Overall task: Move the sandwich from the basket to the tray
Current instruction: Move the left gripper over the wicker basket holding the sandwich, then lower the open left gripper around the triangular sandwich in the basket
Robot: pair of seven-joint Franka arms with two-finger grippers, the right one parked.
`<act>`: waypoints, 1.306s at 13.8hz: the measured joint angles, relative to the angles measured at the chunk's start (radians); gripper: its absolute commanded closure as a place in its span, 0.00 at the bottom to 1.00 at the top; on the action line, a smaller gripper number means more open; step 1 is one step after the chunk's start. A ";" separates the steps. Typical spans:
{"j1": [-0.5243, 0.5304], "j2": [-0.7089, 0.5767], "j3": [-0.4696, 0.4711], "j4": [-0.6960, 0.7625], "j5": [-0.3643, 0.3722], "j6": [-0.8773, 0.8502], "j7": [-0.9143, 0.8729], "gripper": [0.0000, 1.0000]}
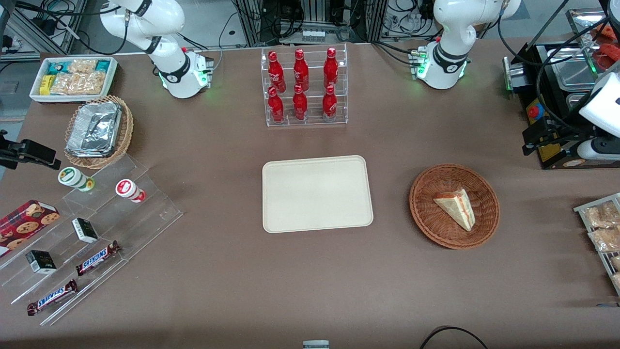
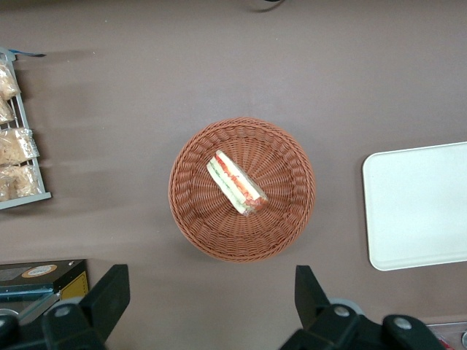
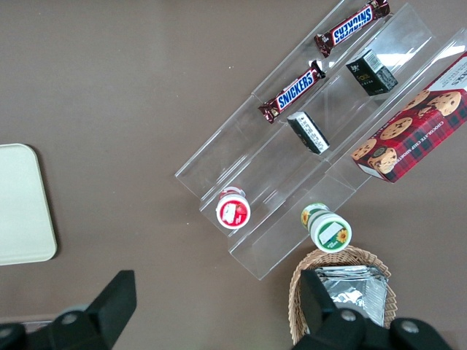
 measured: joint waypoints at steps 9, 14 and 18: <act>0.000 -0.012 0.008 -0.054 -0.001 -0.026 -0.006 0.00; -0.001 -0.043 0.007 -0.299 -0.001 0.239 -0.245 0.00; -0.006 -0.044 -0.019 -0.571 -0.001 0.563 -0.461 0.00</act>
